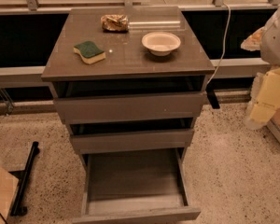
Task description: Place sponge into bottom drawer
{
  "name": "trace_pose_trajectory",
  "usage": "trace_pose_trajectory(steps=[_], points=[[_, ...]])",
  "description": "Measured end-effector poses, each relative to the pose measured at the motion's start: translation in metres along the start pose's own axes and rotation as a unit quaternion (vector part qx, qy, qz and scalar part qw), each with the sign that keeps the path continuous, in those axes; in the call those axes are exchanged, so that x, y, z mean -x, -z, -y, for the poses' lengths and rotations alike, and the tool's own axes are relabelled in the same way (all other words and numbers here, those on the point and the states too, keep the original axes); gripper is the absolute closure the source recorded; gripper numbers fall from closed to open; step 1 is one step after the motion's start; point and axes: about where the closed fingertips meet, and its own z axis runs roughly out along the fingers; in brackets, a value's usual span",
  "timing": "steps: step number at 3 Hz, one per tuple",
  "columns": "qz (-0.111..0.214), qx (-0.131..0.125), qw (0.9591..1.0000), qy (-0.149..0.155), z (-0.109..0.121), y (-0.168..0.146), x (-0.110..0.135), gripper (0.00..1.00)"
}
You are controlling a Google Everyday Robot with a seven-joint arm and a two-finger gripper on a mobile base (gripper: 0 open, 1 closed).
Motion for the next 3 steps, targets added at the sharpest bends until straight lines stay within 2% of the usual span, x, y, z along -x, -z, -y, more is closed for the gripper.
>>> trace_pose_trajectory(steps=[1, 2, 3], points=[[0.001, -0.001, 1.0000, 0.000, 0.000, 0.000, 0.001, 0.00], [0.064, -0.006, 0.9979, 0.007, 0.027, -0.010, 0.051, 0.00], [0.111, -0.008, 0.9937, 0.012, 0.045, -0.017, 0.090, 0.00]])
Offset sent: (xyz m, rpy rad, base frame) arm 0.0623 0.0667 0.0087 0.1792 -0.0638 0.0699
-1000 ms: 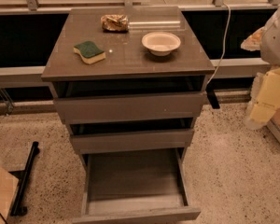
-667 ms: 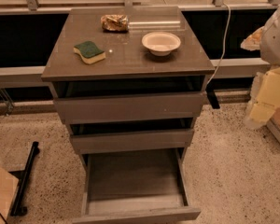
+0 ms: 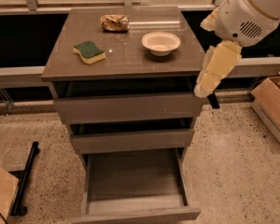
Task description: Place sponge into bottom drawer
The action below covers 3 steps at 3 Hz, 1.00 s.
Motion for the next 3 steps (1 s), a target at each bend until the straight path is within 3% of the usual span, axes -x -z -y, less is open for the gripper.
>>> trace_pose_trajectory(steps=[2, 3], points=[[0.015, 0.009, 0.9997, -0.016, 0.000, -0.010, 0.000, 0.00], [0.084, 0.022, 0.9956, -0.035, 0.002, -0.052, 0.031, 0.00]])
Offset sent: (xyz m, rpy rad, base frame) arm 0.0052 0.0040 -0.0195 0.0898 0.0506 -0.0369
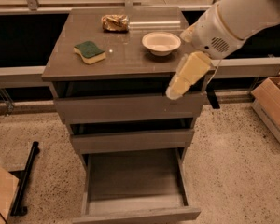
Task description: Place sponge into bottom drawer
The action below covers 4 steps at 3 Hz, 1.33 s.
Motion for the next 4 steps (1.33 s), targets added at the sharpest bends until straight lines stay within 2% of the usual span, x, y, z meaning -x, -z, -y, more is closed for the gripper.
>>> trace_pose_trajectory(steps=[1, 2, 3, 4], points=[[0.047, 0.002, 0.9989, 0.005, 0.014, -0.038, 0.033, 0.00], [0.106, 0.005, 0.9943, 0.009, 0.041, -0.079, 0.066, 0.00], [0.109, 0.006, 0.9940, 0.005, 0.046, -0.087, 0.064, 0.00], [0.108, 0.010, 0.9940, -0.013, 0.043, -0.096, 0.060, 0.00]])
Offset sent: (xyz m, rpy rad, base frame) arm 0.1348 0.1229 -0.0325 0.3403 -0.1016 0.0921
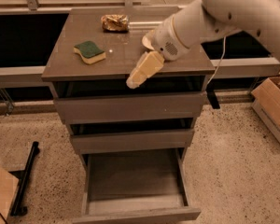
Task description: Place sponge into bottom drawer
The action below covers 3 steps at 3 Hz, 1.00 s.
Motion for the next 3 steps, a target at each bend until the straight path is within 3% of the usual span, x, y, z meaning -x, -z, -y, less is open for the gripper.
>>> trace_pose_trajectory(steps=[1, 3], points=[[0.037, -0.010, 0.9992, -0.010, 0.005, -0.023, 0.007, 0.00], [0.127, -0.039, 0.9906, -0.033, 0.046, -0.073, 0.026, 0.00]])
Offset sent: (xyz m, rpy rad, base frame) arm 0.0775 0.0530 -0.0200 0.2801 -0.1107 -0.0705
